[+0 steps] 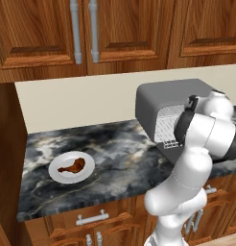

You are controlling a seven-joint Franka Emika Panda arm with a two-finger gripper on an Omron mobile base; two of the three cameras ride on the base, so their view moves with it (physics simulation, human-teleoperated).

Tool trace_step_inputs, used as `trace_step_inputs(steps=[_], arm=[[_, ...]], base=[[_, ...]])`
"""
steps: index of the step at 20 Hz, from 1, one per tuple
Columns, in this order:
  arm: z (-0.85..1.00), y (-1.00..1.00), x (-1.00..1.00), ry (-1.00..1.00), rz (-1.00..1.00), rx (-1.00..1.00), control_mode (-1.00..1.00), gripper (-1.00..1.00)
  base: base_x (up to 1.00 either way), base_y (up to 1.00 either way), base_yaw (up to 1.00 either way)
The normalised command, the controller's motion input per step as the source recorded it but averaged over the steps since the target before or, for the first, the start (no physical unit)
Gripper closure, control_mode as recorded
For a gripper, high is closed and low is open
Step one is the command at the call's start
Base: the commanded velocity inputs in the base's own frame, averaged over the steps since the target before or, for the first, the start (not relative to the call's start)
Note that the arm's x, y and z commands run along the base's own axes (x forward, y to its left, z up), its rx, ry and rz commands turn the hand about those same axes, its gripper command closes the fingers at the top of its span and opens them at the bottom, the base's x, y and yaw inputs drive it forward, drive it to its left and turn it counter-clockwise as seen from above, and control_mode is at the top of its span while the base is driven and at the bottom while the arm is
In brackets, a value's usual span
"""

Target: Open the toaster oven door. Place the bread on the top rack in the toaster oven and place the chicken drumstick on the bottom rack.

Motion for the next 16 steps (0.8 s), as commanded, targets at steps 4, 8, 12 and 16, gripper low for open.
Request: trace_step_inputs(steps=[4, 8, 12, 16], arm=[[-0.94, 0.02, -0.78, 0.04, 0.0, -0.11, -1.0, 1.0], [-0.94, 0.0, -0.82, 0.06, 0.0, -0.09, -1.0, 1.0], [-0.92, 0.0, -0.82, 0.08, 0.0, -0.08, -1.0, 1.0], [-0.88, 0.0, -0.77, 0.13, 0.0, -0.07, -1.0, 1.0]], base=[[0.0, 0.0, 0.0], [0.0, 0.0, 0.0], [0.0, 0.0, 0.0], [0.0, 0.0, 0.0]])
